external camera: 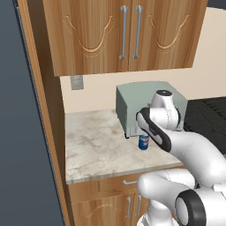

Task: Move the drinks to the dining counter.

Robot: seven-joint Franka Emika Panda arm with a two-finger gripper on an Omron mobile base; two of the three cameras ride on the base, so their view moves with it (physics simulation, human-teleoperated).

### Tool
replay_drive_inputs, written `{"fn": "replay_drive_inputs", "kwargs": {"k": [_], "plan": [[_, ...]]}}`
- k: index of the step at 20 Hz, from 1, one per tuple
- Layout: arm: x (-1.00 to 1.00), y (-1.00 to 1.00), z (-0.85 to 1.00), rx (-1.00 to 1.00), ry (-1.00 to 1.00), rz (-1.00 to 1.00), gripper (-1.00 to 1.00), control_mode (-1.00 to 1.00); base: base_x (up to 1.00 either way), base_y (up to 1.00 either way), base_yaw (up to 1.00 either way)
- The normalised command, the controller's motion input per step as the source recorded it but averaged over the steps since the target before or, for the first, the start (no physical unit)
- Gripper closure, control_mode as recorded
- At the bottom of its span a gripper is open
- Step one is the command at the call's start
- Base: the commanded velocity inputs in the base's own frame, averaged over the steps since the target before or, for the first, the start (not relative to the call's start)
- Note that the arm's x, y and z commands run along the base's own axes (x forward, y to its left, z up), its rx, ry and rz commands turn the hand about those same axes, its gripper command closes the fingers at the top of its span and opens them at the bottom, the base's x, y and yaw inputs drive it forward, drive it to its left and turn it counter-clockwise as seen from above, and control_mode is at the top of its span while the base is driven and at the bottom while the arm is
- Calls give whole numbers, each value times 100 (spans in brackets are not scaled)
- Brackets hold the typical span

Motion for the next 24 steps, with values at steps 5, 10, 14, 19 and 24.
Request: {"fn": "replay_drive_inputs", "kwargs": {"k": [5, 10, 14, 19, 24], "plan": [[25, 1, -6, 0, 0, 0, -100, -100, 0, 0, 0], [29, 0, -4, 0, 0, 0, -100, -100, 0, 0, 0], [19, 0, -13, 0, 0, 0, -100, -100, 0, 0, 0], [15, 0, -19, 0, 0, 0, -100, -100, 0, 0, 0], [10, 0, -18, 0, 0, 0, -100, -100, 0, 0, 0]]}}
